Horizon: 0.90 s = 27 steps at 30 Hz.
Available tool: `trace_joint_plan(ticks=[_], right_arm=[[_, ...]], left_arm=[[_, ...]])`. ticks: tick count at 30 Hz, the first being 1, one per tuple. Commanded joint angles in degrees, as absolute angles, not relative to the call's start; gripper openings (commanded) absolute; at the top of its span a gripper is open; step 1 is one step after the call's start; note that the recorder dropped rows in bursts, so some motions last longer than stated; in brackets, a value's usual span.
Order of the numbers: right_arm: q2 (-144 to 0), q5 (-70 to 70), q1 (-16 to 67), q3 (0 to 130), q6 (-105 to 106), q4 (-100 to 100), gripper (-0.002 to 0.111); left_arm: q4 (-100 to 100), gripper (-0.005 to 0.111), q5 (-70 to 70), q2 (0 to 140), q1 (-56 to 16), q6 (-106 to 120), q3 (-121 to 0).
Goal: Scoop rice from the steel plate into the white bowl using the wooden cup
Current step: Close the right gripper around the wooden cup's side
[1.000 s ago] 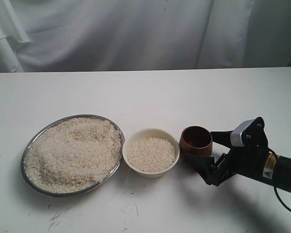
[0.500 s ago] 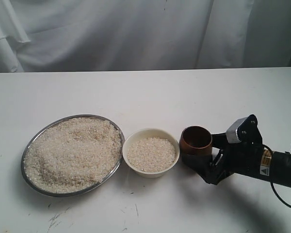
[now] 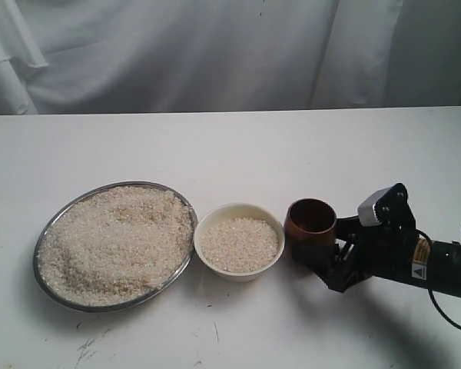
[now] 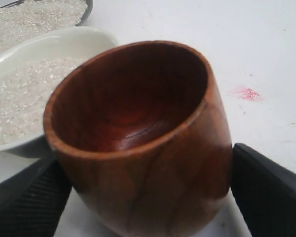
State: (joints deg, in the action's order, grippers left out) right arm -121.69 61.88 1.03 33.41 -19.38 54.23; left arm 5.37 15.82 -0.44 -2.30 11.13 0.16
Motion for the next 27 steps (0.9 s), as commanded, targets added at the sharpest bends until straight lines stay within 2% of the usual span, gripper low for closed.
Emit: trace_joint_plan(ticks=[1,4,7,9,14,18,19,27], right_arm=[[-121.69,64.32,0.66,33.61,-17.47,54.81,0.074],[-121.69,64.22,0.80,33.61,-17.30,54.81,0.071],[-121.69,64.10,1.55,33.61,-16.53,54.81,0.062],[-121.69,64.10,1.84,33.61,-15.80,54.81,0.052],[-121.69,64.21,1.93,33.61,-15.80,54.81,0.019],[-121.56,64.20,1.93,33.61,-16.46,54.81,0.003],[-121.44,64.20,1.93,33.61,-16.46,54.81,0.000],[-119.16,61.57,1.93,33.61,-16.46,52.64,0.000]], left_arm=[[5.43,0.000,15.24,0.00,-2.68,10.98,0.00],[5.43,0.000,15.24,0.00,-2.68,10.98,0.00],[5.43,0.000,15.24,0.00,-2.68,10.98,0.00],[5.43,0.000,15.24,0.00,-2.68,10.98,0.00],[5.43,0.000,15.24,0.00,-2.68,10.86,0.00],[5.43,0.000,15.24,0.00,-2.68,10.86,0.00],[5.43,0.000,15.24,0.00,-2.68,10.86,0.00],[5.43,0.000,15.24,0.00,-2.68,10.99,0.00]])
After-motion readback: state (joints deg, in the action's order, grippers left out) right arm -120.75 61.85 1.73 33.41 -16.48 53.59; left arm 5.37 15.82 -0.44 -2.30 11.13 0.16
